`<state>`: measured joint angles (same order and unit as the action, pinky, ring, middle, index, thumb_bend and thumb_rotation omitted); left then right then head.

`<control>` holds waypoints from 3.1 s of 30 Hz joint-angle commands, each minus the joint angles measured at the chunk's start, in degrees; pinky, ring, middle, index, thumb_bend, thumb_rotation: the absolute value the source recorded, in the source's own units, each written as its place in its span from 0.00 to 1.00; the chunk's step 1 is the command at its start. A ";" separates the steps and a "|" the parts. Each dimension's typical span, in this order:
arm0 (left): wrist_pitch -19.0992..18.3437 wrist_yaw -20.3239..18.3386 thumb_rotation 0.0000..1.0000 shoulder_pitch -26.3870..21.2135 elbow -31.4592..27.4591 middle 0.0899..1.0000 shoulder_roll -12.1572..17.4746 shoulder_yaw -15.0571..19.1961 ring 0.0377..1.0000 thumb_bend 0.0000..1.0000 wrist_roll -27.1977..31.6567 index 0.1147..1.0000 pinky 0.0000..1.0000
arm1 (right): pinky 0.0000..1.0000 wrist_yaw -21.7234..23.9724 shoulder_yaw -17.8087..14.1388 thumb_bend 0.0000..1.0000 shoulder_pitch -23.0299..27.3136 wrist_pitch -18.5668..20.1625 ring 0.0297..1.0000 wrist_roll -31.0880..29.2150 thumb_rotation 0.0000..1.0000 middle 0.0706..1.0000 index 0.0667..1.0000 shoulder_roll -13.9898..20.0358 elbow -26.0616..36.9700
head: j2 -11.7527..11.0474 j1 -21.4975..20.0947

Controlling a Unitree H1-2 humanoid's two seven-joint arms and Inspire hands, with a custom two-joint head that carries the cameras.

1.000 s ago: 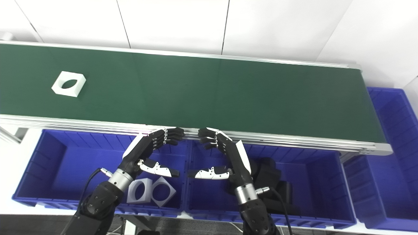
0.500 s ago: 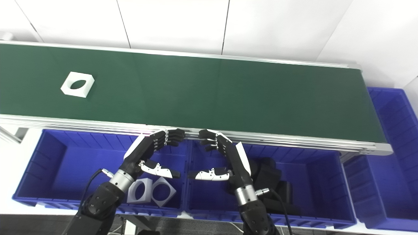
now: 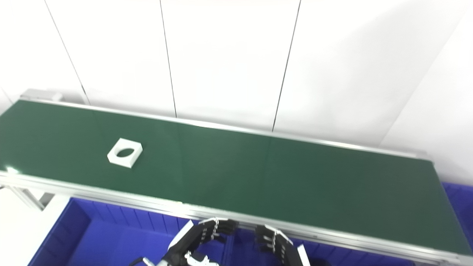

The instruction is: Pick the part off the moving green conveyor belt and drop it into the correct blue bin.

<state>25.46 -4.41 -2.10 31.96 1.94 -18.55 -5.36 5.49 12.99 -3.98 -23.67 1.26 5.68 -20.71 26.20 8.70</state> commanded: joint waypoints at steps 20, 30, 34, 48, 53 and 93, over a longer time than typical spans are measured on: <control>1.47 3.97 0.22 -2.16 1.21 0.75 0.86 -3.97 0.77 1.00 0.04 0.72 0.76 | 0.64 2.20 -1.83 0.93 1.50 -3.26 0.70 -0.65 0.11 0.73 0.70 -0.84 0.13 | 0.29 2.19; 1.47 3.97 0.23 -1.66 -0.55 0.74 1.26 -4.55 0.76 1.00 -0.01 0.72 0.75 | 0.65 2.10 -1.89 0.92 1.56 -3.26 0.71 -0.58 0.11 0.73 0.71 -1.03 -0.07 | 0.78 2.38; 1.47 3.21 0.26 0.27 -6.57 0.73 1.97 -5.09 0.74 1.00 0.27 0.72 0.71 | 0.65 2.58 -2.04 0.91 2.07 -3.26 0.71 -1.03 0.10 0.73 0.71 -1.21 -0.71 | 0.79 3.28; 1.43 -4.86 0.26 5.00 -31.06 0.71 2.66 -5.94 0.69 1.00 3.92 0.71 0.64 | 0.63 2.60 -2.48 0.89 4.65 -3.26 0.71 -0.66 0.12 0.74 0.70 -2.32 -4.06 | -0.08 4.41; 1.30 -8.32 0.21 4.16 -36.95 0.72 2.97 -5.27 0.69 1.00 6.33 0.72 0.63 | 0.64 3.01 -2.78 0.88 4.86 -3.26 0.71 -1.08 0.12 0.75 0.71 -2.86 -4.79 | -0.37 4.29; -5.27 2.75 0.17 -33.42 -3.87 0.82 12.90 -1.97 0.76 1.00 -41.81 0.79 0.64 | 0.64 0.59 -1.47 0.91 4.13 -3.26 0.70 0.22 0.11 0.73 0.71 -4.21 -4.97 | -0.88 2.41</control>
<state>20.84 -4.04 -31.72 28.07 14.88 -20.66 -47.24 6.58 11.52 -0.31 -24.03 1.43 1.94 -27.56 25.14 11.16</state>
